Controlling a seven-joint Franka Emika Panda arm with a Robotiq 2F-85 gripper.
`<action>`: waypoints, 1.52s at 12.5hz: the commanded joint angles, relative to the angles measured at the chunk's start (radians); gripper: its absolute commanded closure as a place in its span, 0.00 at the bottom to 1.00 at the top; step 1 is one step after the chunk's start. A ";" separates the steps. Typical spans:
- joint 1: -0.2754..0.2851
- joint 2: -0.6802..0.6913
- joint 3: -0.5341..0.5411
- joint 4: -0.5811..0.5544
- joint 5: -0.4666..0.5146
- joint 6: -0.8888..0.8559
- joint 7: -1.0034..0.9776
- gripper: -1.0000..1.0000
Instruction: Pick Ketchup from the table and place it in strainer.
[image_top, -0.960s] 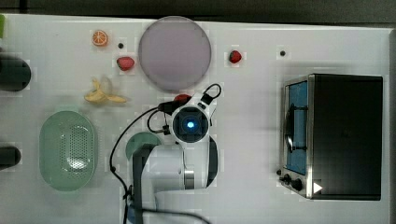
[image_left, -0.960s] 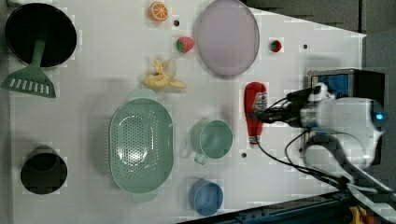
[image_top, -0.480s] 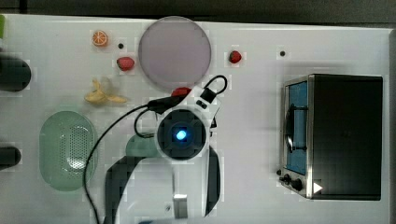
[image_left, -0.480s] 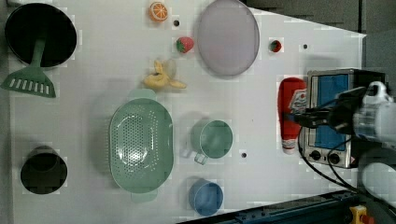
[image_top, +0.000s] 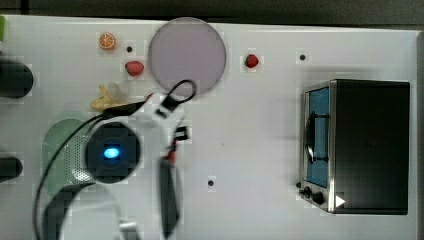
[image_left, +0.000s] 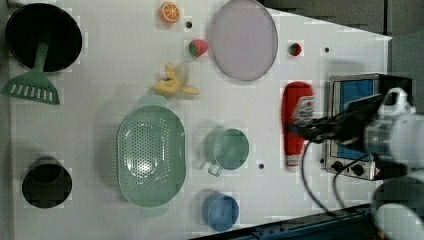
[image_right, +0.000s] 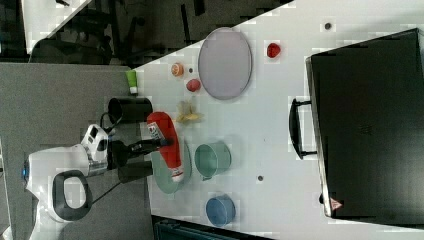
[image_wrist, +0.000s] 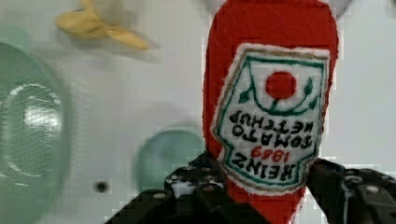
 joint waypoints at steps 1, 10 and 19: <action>0.052 0.042 0.102 0.003 0.015 0.012 0.293 0.46; 0.070 0.319 0.339 0.014 0.010 0.395 0.689 0.46; 0.112 0.550 0.332 0.012 -0.016 0.637 0.750 0.09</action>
